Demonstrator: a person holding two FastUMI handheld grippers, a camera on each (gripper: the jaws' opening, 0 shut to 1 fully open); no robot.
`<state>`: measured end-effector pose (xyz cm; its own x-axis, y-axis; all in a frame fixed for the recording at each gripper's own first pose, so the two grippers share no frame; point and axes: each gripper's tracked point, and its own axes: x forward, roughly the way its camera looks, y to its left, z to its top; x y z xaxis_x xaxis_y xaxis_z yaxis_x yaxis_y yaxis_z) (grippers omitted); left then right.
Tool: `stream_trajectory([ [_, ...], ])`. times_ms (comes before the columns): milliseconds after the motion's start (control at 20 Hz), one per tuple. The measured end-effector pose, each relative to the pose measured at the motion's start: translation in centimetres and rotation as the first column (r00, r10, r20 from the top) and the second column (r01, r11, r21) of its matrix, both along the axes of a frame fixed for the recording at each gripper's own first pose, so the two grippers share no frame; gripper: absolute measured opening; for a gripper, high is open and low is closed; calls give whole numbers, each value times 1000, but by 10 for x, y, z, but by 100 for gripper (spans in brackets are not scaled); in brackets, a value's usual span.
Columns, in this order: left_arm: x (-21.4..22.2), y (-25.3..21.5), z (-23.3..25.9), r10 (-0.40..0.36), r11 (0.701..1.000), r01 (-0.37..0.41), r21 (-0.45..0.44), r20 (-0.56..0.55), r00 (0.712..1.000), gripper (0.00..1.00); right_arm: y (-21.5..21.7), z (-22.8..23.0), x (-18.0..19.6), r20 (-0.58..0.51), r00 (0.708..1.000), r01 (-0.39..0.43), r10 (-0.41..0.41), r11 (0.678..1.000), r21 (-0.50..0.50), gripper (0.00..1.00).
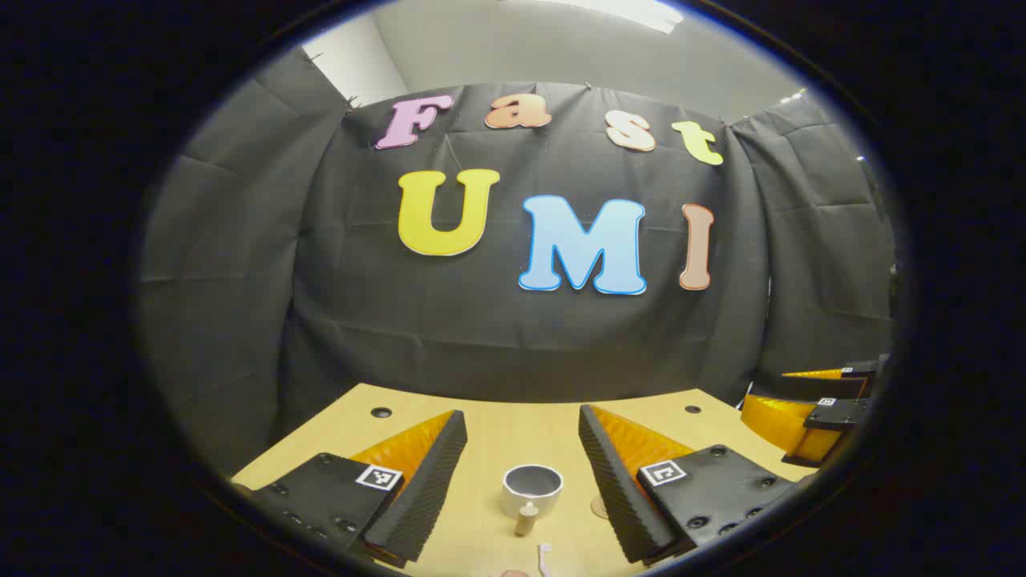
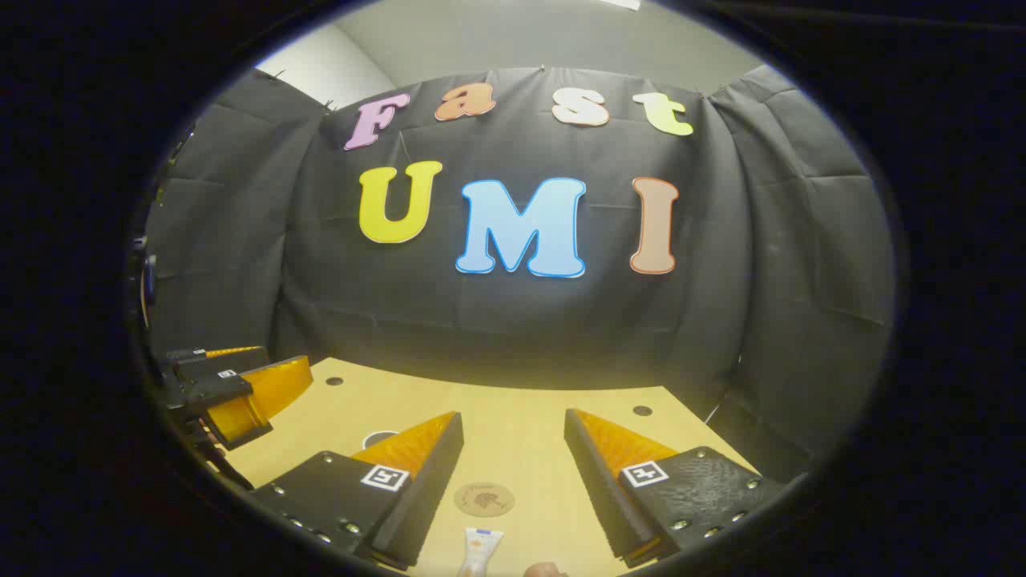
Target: Put the toothbrush and toothpaste on the desktop into the cup, then pick up the cup and place it on the coaster on the desktop.
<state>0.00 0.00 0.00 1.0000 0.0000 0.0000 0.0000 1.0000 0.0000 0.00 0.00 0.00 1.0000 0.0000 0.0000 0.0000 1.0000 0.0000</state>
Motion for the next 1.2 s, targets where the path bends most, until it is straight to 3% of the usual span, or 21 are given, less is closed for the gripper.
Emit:
stream_trajectory([
  [50, 0, 0, 0, 1, 1000, -1, 1, 0, 1000, 92, -1, -1, 0, -7, 1000, 2, -2, 1000, -2, 81],
  [850, 6, -1, -3, -10, 1000, 10, 9, -5, 1000, 92, 0, -22, 8, -99, 995, 1, 1, 1000, 22, 81],
  [1150, 9, -6, -47, -37, 999, 41, 23, -158, 987, 89, 10, -51, 8, -216, 975, -35, 47, 998, 59, 82],
  [1200, 9, -5, -56, -35, 999, 39, 20, -185, 982, 92, 12, -58, 8, -246, 968, -40, 55, 997, 67, 82],
])
